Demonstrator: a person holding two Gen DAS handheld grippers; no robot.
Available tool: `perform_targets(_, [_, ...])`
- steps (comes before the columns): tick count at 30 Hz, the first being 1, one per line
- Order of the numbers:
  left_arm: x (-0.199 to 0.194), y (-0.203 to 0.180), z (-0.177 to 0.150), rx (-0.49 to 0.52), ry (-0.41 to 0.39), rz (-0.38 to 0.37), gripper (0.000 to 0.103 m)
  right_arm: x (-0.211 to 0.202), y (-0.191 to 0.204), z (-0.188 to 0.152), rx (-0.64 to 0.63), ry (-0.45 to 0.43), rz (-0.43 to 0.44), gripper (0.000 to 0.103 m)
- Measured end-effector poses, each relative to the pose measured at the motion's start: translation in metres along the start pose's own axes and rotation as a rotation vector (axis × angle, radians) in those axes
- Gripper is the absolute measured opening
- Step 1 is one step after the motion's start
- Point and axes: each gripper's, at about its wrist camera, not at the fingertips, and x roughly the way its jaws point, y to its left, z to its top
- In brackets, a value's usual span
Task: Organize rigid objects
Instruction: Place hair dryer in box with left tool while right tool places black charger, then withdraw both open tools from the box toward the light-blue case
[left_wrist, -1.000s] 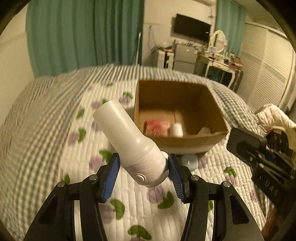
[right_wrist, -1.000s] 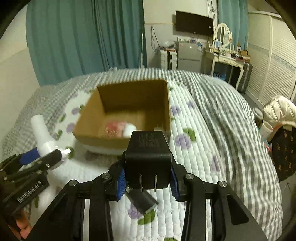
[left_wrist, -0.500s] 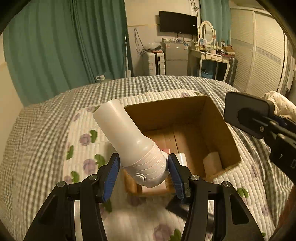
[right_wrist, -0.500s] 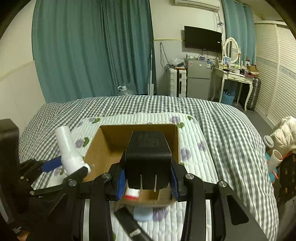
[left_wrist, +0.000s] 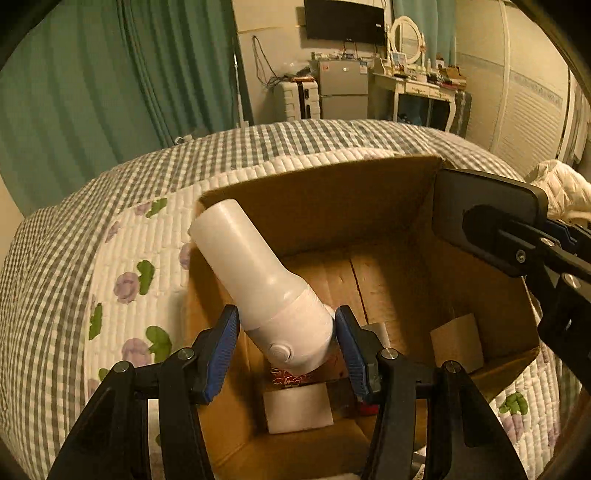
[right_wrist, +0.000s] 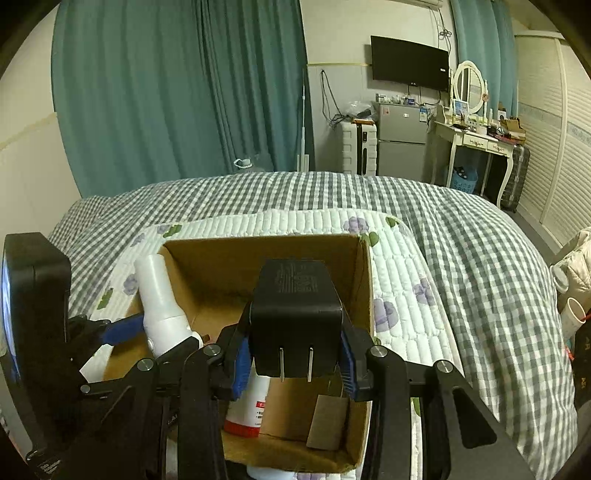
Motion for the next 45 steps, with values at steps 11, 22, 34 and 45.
perform_targets(11, [-0.018, -0.002, 0.002, -0.029, -0.026, 0.023, 0.072, -0.002, -0.015, -0.008, 0.039, 0.002, 0.003, 0.038])
perform_targets(22, [-0.043, 0.026, 0.004, -0.105, -0.104, 0.059, 0.072, 0.016, -0.011, -0.006, 0.019, 0.004, -0.007, 0.038])
perform_targets(34, [-0.066, 0.040, -0.002, -0.148, -0.138, 0.034, 0.072, -0.001, -0.016, 0.009, 0.004, -0.060, -0.021, 0.060])
perform_targets(45, [-0.148, 0.047, -0.038, -0.175, -0.179, 0.045, 0.085, -0.103, -0.002, -0.002, -0.028, -0.072, -0.025, 0.070])
